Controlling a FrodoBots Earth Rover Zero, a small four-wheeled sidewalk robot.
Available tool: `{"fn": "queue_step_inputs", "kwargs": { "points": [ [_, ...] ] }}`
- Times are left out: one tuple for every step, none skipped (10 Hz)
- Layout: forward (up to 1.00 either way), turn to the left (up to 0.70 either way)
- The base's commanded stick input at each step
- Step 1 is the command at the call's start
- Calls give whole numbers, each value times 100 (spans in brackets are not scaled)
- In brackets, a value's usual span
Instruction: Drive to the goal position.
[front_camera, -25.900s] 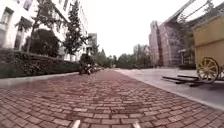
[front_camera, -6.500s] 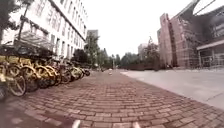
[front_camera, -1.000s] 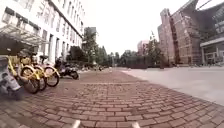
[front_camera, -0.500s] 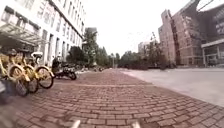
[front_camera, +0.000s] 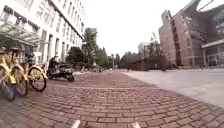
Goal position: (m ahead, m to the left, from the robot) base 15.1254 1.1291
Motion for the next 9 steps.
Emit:
{"fn": "queue_step_inputs", "kwargs": {
  "points": [
    [70,-8],
    [70,-9],
    [70,0],
    [70,0],
    [70,0],
    [70,0],
    [70,0],
    [70,0],
    [70,0]
  ]
}}
